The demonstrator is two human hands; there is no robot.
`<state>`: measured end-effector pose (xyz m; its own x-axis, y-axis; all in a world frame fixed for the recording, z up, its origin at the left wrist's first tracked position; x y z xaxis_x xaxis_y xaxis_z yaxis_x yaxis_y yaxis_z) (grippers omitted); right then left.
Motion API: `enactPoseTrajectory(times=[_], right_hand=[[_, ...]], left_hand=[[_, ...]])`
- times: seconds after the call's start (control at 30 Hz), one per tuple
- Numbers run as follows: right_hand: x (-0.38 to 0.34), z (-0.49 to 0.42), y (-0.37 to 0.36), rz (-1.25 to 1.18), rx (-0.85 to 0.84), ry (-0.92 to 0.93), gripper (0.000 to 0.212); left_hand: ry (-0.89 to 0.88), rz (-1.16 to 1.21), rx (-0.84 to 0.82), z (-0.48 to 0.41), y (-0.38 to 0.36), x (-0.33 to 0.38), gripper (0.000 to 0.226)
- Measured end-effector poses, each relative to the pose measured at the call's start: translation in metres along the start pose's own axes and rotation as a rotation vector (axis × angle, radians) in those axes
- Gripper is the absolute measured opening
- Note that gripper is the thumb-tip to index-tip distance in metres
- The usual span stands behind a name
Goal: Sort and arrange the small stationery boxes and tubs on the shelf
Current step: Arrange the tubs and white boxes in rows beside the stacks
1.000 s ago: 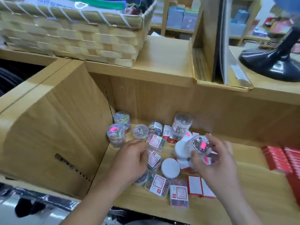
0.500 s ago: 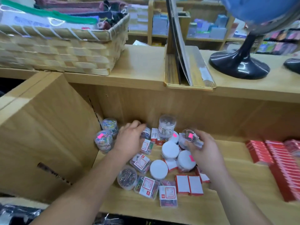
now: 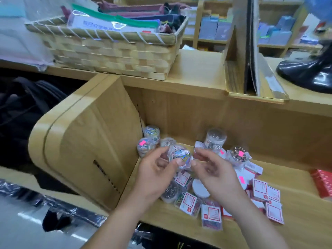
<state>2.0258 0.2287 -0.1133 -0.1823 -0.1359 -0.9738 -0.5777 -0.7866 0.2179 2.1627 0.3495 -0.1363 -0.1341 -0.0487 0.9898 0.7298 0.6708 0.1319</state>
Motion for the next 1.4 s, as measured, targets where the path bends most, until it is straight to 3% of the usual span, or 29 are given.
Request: enactPoseTrajectory(times=[0.13,0.23,0.33,0.5,0.67,0.77,0.87,0.93,1.03,1.13,1.27,1.4], right_hand=[[-0.013,-0.001,-0.032,-0.291,-0.181,-0.109,0.030],[-0.015,-0.001,-0.048,-0.256,-0.255,-0.078,0.036],[-0.016,-0.002,-0.061,-0.246,-0.272,-0.028,0.041],[-0.016,0.001,-0.082,-0.200,-0.394,0.080,0.045],[-0.003,-0.003,-0.088,-0.002,-0.512,0.039,0.041],[0.001,-0.013,-0.082,0.386,-0.406,0.100,0.042],[-0.006,-0.015,-0.074,0.417,-0.256,0.125,0.031],[-0.008,-0.008,-0.069,0.402,-0.243,0.123,0.023],[-0.005,0.001,-0.066,0.394,-0.286,0.108,0.017],[-0.002,-0.010,-0.065,0.557,-0.244,0.147,0.021],[-0.007,-0.032,-0.069,0.845,-0.274,0.128,0.035],[-0.009,-0.036,-0.067,0.832,-0.271,0.119,0.036]], left_hand=[[-0.118,0.008,-0.012,0.038,0.023,0.012,0.048],[-0.145,-0.023,0.029,0.058,0.038,0.010,0.057],[-0.061,0.002,0.044,0.073,0.050,-0.002,0.074],[-0.038,-0.059,0.135,0.084,0.063,-0.007,0.057],[-0.008,-0.257,0.195,0.084,0.062,-0.027,0.048],[0.007,-0.520,0.207,0.081,0.060,-0.048,0.047],[0.082,-0.808,0.193,0.074,0.054,-0.058,0.051],[0.126,-0.903,0.189,0.075,0.053,-0.057,0.055],[-0.009,-0.890,0.203,0.084,0.056,-0.053,0.043],[-0.209,-0.903,0.055,0.087,0.049,-0.056,0.043],[-0.128,-0.928,0.016,0.079,0.043,-0.074,0.061],[-0.090,-0.855,0.006,0.070,0.046,-0.074,0.055]])
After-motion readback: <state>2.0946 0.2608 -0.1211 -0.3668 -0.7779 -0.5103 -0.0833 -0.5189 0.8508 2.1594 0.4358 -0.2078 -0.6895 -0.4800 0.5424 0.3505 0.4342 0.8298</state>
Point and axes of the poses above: each hand's wrist, its own z-axis away from the middle knuckle, its own y-axis out of the back of the hand, x = y × z, the point moved 3 cm from there along -z, towards the middle knuckle, and after that the axes turned 10 degrees about -x, right-handed, at the moved point
